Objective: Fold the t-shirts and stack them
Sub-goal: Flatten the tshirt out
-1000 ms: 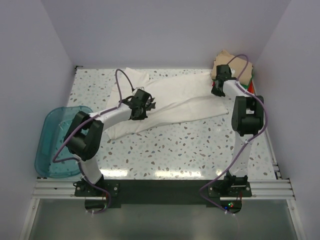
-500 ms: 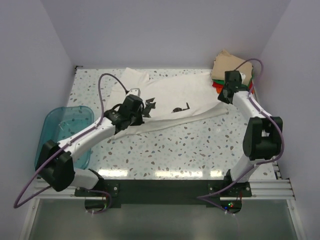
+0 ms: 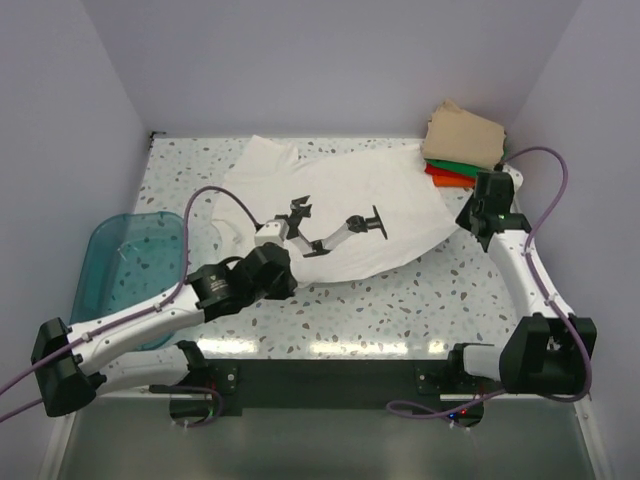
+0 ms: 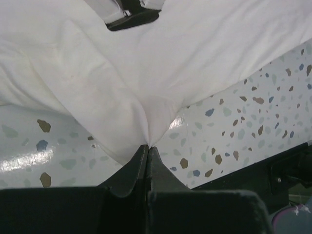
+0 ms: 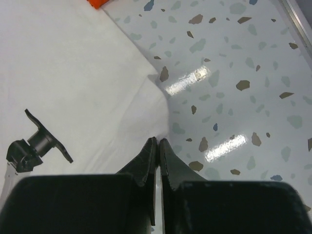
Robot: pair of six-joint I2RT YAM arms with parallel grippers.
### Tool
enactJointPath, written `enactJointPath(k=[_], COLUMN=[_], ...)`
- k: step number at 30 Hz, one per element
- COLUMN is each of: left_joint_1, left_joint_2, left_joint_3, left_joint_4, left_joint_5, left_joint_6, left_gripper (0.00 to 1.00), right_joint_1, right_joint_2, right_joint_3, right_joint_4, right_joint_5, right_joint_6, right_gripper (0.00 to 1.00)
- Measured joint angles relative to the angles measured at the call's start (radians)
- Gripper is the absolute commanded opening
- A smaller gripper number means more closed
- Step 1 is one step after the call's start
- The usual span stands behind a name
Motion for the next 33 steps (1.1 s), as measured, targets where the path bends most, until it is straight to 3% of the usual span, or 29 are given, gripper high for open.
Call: enactJointPath(k=[4, 5, 7, 11, 14, 20, 26, 33], left_joint_1=[-0.076, -0.090, -0.112, -0.131, -0.131, -0.103, 0.045, 0.094], left_joint_2=[-0.009, -0.008, -0.008, -0.029, -0.103, -0.171, 0.055, 0.201], left_joint_3=[-0.055, -0.071, -0.101, -0.153, -0.164, -0.145, -0.134, -0.111], left_joint_4=[0.004, 0.008, 0.015, 0.011, -0.020, -0.111, -0.101, 0.020], left_joint_5=[-0.002, 0.000, 0.006, 0.015, -0.008, -0.146, -0.185, -0.169], left_joint_6=[-0.057, -0.067, -0.085, -0.121, -0.155, -0.226, -0.187, -0.080], left_gripper=[0.04, 0.12, 0.18, 0.46, 0.56, 0.56, 0.52, 0.44], right_joint_1=[-0.008, -0.010, -0.011, -0.012, -0.012, -0.012, -0.012, -0.014], right_joint_2=[-0.057, -0.063, -0.064, -0.064, -0.064, -0.064, -0.054, -0.049], right_joint_3=[-0.067, -0.086, -0.118, -0.173, -0.195, -0.202, -0.202, -0.202], right_joint_4=[0.002, 0.002, 0.000, 0.000, 0.003, 0.012, 0.019, 0.031], right_joint_5=[-0.001, -0.002, -0.003, -0.011, -0.021, -0.034, -0.060, -0.084], right_joint_6=[0.000, 0.001, 0.003, 0.009, 0.015, 0.026, 0.034, 0.034], right_gripper=[0.00, 0.00, 0.00, 0.00, 0.00, 0.00, 0.00, 0.00])
